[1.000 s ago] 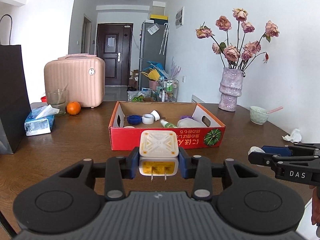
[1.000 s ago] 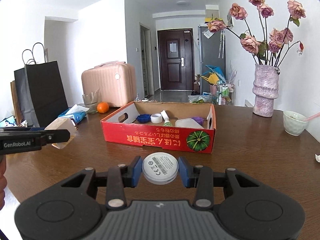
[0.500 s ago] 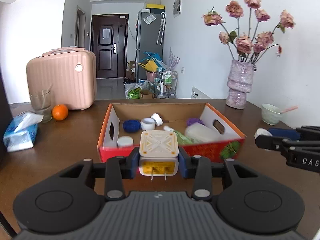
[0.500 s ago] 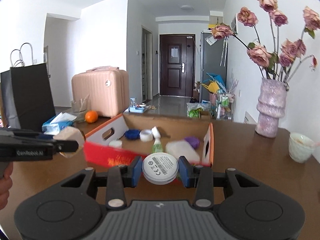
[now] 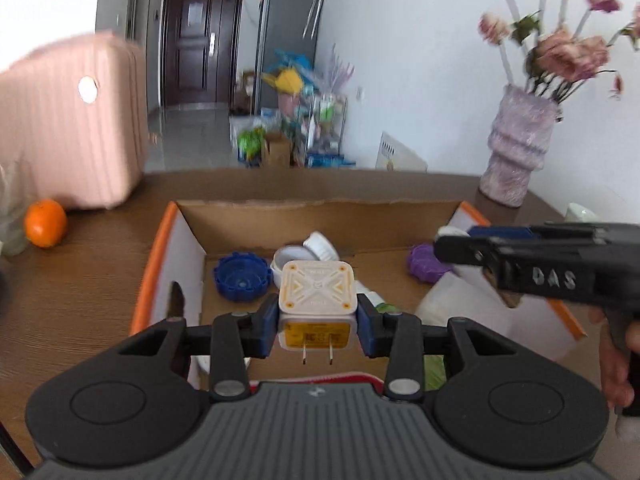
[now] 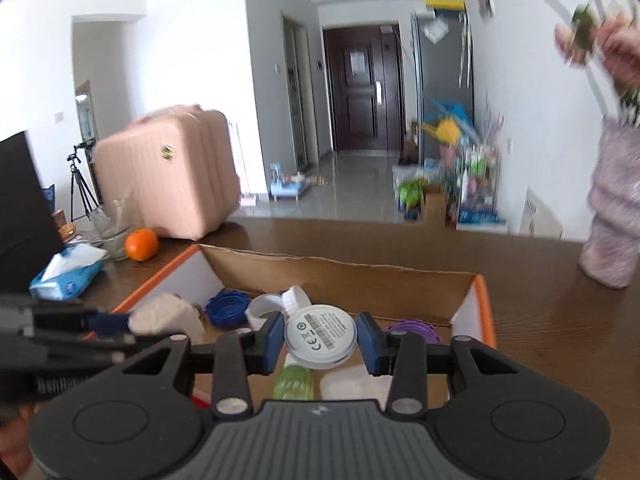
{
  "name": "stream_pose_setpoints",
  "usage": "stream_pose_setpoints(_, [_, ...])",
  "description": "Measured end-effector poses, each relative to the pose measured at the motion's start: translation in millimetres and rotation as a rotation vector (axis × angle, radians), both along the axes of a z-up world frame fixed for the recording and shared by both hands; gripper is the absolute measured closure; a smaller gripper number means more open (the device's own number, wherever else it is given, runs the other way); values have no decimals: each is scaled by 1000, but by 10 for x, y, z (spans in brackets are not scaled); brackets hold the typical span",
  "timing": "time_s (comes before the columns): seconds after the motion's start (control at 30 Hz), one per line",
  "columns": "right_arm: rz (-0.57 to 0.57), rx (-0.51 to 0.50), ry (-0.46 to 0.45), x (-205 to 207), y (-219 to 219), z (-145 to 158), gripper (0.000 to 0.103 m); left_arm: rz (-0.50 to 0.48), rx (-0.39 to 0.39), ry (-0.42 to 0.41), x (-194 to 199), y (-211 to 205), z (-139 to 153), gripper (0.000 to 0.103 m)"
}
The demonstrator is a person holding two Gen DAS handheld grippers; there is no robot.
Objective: Organize rigid objects
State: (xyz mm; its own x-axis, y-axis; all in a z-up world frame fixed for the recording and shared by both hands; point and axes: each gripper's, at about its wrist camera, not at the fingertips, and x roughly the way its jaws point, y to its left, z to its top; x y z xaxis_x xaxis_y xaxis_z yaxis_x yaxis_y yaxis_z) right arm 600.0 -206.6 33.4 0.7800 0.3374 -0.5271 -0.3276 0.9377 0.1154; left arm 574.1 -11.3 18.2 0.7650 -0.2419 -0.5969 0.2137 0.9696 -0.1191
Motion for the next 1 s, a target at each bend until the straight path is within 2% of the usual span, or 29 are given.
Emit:
stream_pose_setpoints(0.1, [-7, -39, 50, 310, 99, -72, 64, -32, 7, 48, 193, -27, -102, 63])
stream_pose_setpoints(0.13, [-7, -54, 57, 383, 136, -97, 62, -43, 2, 42, 218, -29, -113, 60])
stream_pose_setpoints(0.2, [-32, -74, 56, 464, 189, -167, 43, -39, -9, 16, 240, -3, -103, 49])
stream_pose_setpoints(0.27, [-37, -86, 57, 491, 229, -244, 41, -44, -26, -4, 229, 45, -77, 49])
stream_pose_setpoints(0.33, [-31, -85, 66, 487, 238, -287, 41, -40, -43, -15, 208, 97, -57, 44])
stream_pose_setpoints(0.5, [-45, -71, 39, 431, 218, -206, 41, -12, -48, -27, 172, 177, 33, 40])
stream_pose_setpoints(0.63, [-46, -86, 19, 300, 210, -40, 41, -11, -38, -30, 45, 252, 100, 36])
stream_pose_setpoints(0.8, [-56, -111, -1, 27, 138, 176, 38, -18, 23, -54, -239, 278, 277, 27])
stream_pose_setpoints(0.93, [-80, -114, -11, -290, 0, 348, 36, -20, 95, -127, -588, 274, 470, 16])
stream_pose_setpoints(1.0, [-93, -120, -26, -480, -70, 438, 30, -5, 118, -167, -774, 276, 576, 12])
